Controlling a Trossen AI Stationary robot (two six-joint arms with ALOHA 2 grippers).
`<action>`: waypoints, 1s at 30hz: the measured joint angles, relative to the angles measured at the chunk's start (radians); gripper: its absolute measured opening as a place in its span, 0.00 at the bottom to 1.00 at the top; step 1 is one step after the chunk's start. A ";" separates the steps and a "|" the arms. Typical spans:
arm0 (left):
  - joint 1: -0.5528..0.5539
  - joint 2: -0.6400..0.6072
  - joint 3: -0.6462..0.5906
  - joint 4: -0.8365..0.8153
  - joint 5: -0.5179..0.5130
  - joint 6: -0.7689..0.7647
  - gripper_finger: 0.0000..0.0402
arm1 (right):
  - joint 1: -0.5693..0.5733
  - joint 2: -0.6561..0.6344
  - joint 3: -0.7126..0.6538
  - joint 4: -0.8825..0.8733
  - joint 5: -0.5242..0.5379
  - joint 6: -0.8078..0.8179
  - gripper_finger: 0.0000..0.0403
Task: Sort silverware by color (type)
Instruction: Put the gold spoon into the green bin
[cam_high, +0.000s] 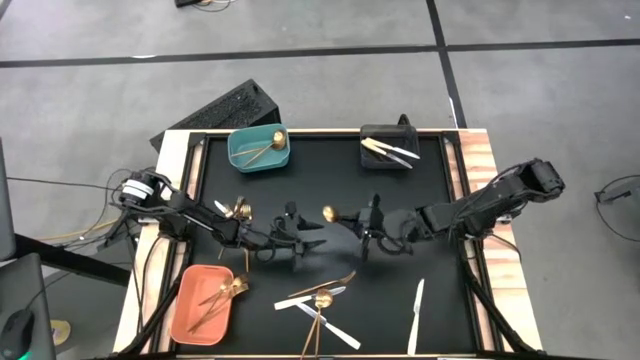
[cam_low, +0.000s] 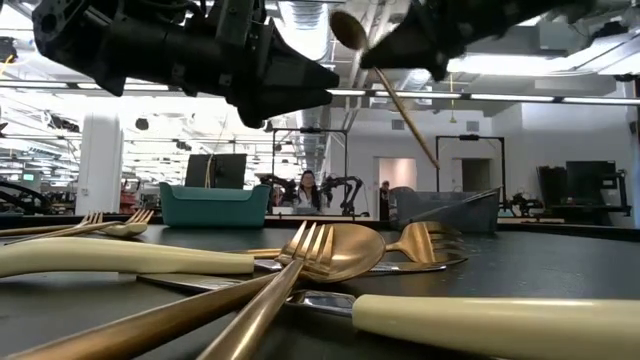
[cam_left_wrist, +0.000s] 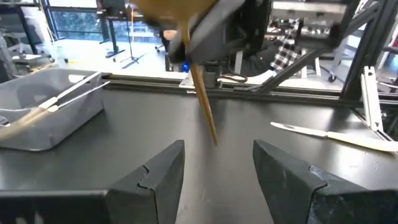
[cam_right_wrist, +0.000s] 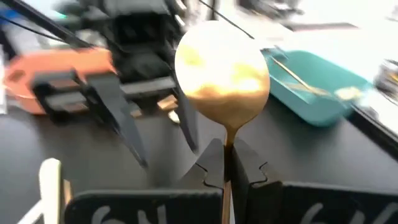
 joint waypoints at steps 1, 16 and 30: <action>0.000 0.000 0.003 0.000 0.002 0.000 0.44 | -0.015 0.003 0.000 0.033 -0.050 -0.027 0.04; 0.028 0.000 0.059 -0.018 0.135 0.053 0.44 | -0.108 0.207 0.000 0.505 -0.472 -0.136 0.03; 0.029 0.000 0.060 -0.093 -0.012 0.080 0.03 | -0.111 0.241 0.001 0.521 -0.480 -0.048 0.18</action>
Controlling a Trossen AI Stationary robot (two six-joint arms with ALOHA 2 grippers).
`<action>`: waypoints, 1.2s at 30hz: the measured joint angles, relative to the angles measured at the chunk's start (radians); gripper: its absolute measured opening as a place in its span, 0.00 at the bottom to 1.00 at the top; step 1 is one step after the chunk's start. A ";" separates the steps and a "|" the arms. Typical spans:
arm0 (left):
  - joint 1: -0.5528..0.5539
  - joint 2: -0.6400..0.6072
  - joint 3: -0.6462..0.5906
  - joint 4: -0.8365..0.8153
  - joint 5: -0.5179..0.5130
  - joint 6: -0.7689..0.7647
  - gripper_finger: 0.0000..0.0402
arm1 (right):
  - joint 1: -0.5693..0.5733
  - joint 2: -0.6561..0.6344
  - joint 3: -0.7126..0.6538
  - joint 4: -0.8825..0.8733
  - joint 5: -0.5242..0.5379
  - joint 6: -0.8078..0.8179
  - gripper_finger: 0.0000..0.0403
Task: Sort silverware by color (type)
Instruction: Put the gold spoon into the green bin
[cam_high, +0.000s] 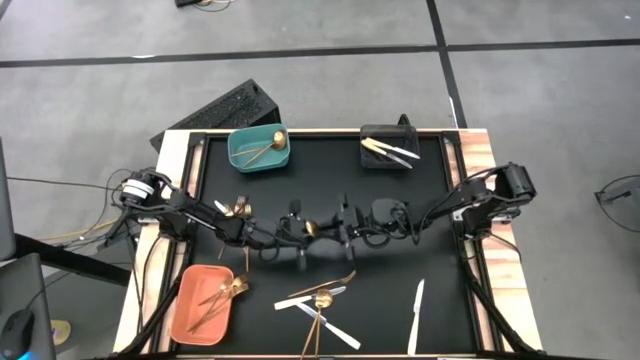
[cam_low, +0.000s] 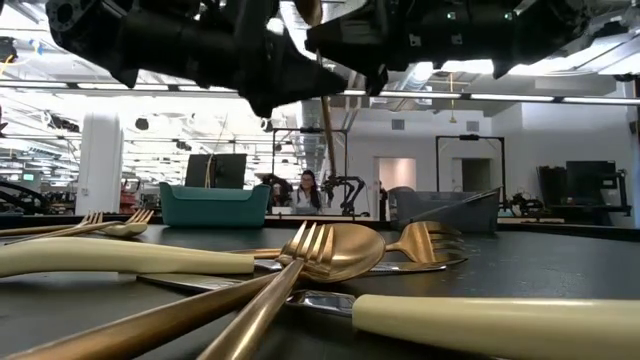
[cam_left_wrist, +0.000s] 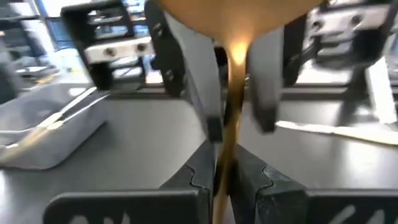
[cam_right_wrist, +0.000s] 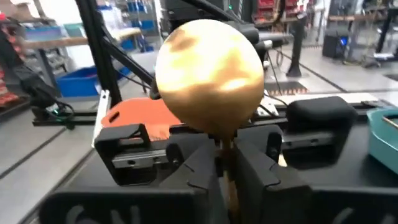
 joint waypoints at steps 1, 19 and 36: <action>0.005 0.000 0.001 -0.024 -0.018 0.010 0.03 | -0.001 -0.012 0.000 -0.028 0.009 0.000 0.20; 0.404 -0.143 0.393 -1.239 -0.295 0.213 0.01 | 0.008 -0.169 0.001 -0.699 0.245 0.156 0.28; 0.808 -0.141 0.364 -1.355 -0.109 0.253 0.09 | 0.032 -0.081 0.000 -0.695 0.307 0.197 0.28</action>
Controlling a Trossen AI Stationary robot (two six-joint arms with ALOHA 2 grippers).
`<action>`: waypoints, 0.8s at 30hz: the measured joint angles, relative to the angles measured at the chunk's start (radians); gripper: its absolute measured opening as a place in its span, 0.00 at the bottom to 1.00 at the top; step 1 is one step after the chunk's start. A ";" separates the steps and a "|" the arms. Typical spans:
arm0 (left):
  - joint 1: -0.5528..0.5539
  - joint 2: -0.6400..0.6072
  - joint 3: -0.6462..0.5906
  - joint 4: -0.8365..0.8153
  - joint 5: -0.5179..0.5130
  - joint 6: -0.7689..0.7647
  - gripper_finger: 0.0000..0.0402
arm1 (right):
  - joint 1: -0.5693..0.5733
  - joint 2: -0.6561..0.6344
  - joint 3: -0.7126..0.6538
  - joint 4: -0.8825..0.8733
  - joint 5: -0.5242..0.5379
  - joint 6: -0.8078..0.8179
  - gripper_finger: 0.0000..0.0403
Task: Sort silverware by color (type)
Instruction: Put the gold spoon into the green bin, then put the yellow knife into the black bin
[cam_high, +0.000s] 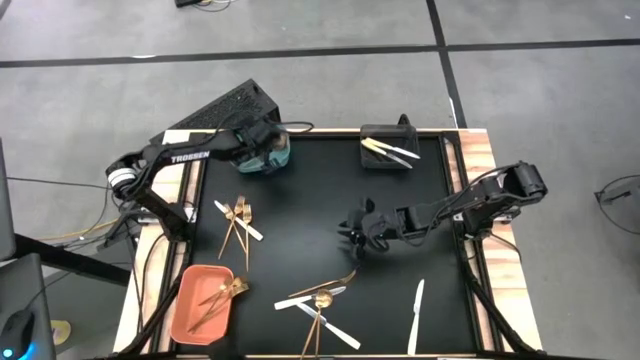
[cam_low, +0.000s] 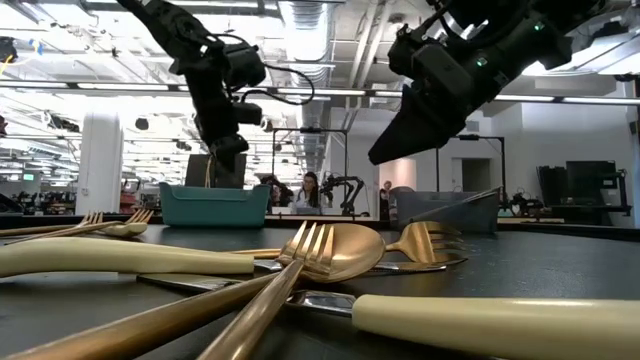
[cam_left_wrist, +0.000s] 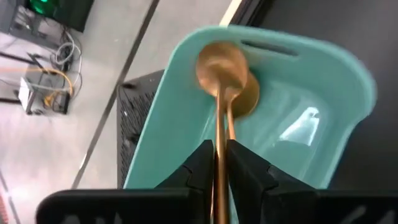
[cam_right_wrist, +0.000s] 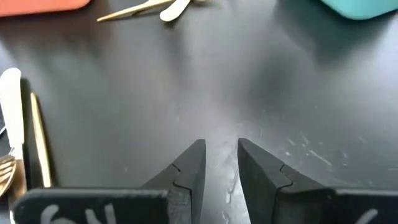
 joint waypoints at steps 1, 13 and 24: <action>0.006 0.000 -0.002 0.001 0.000 -0.005 0.10 | -0.004 -0.002 0.000 0.007 0.000 0.000 0.28; -0.009 -0.003 -0.002 -0.036 -0.046 -0.099 0.27 | -0.008 -0.004 0.000 0.034 -0.001 0.007 0.28; -0.379 -0.099 -0.003 -0.350 -0.054 -0.497 0.28 | -0.009 0.153 0.001 0.397 -0.013 0.101 0.28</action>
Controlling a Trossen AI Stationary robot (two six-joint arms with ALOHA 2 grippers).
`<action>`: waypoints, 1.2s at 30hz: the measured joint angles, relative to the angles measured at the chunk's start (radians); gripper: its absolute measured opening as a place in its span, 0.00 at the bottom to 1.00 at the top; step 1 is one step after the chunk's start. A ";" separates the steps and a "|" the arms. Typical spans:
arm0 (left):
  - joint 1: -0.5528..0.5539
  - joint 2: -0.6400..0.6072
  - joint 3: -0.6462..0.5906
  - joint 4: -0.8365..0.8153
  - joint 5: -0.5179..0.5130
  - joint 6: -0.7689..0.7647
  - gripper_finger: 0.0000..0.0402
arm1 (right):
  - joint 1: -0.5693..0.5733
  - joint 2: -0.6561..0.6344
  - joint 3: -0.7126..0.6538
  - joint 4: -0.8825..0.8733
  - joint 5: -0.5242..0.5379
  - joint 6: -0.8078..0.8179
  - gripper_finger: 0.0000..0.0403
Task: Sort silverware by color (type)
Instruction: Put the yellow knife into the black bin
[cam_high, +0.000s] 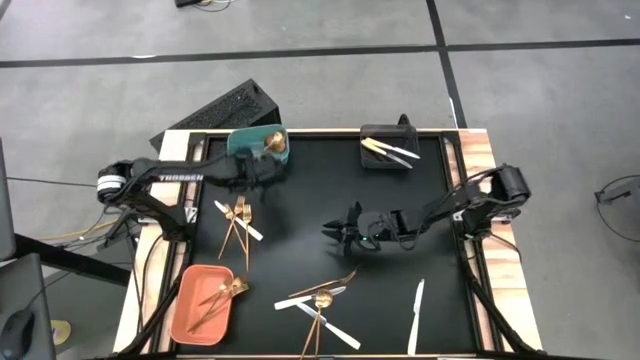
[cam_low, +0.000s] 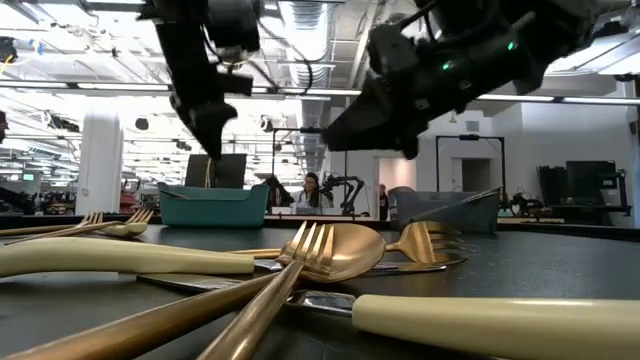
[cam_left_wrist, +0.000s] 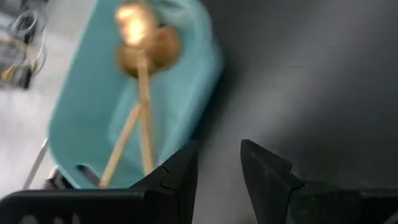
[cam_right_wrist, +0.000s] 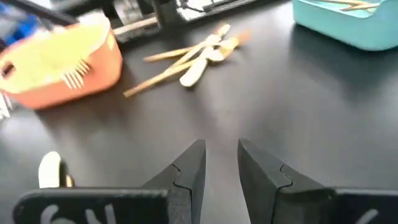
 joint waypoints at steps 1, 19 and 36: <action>-0.049 -0.007 0.000 -0.006 -0.004 -0.030 0.28 | -0.003 0.033 0.008 0.040 -0.009 0.005 0.28; -0.392 -0.031 -0.198 -0.008 -0.022 -0.533 0.28 | -0.035 0.308 0.361 -0.172 -0.127 -0.056 0.28; -0.416 -0.030 -0.323 0.221 0.259 -0.039 0.28 | -0.048 0.306 0.360 -0.255 -0.127 -0.072 0.28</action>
